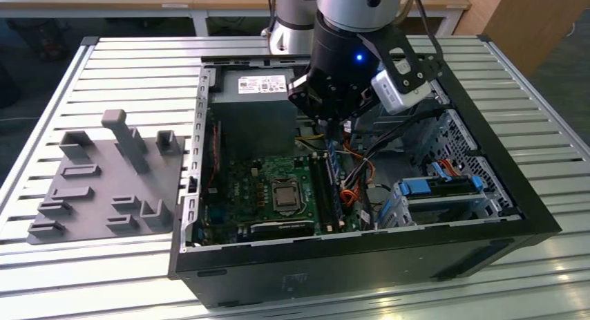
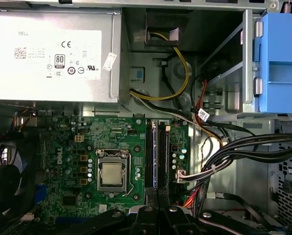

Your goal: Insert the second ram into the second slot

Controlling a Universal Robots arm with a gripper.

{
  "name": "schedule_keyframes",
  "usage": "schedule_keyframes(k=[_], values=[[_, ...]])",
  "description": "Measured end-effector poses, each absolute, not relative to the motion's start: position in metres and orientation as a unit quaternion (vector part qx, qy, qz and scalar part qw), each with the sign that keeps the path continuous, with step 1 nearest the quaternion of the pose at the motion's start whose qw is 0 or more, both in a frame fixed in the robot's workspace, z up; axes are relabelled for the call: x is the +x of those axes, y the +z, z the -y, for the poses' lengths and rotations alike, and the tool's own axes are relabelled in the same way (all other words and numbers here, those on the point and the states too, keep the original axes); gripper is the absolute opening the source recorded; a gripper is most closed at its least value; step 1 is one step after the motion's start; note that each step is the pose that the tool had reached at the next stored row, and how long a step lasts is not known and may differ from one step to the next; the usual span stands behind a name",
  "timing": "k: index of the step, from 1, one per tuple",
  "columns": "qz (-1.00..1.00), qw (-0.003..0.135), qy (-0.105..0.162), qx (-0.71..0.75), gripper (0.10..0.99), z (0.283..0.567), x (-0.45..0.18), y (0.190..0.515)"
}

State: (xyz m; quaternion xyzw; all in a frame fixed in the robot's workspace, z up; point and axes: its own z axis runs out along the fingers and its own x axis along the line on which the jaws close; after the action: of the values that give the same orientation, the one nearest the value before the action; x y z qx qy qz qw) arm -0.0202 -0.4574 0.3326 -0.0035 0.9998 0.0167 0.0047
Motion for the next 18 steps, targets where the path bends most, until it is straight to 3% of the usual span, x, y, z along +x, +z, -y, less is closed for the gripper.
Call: schedule_keyframes(k=[18], values=[[-1.0,0.005,0.017,-0.004,0.114,0.4574,-0.0202,0.3257]])
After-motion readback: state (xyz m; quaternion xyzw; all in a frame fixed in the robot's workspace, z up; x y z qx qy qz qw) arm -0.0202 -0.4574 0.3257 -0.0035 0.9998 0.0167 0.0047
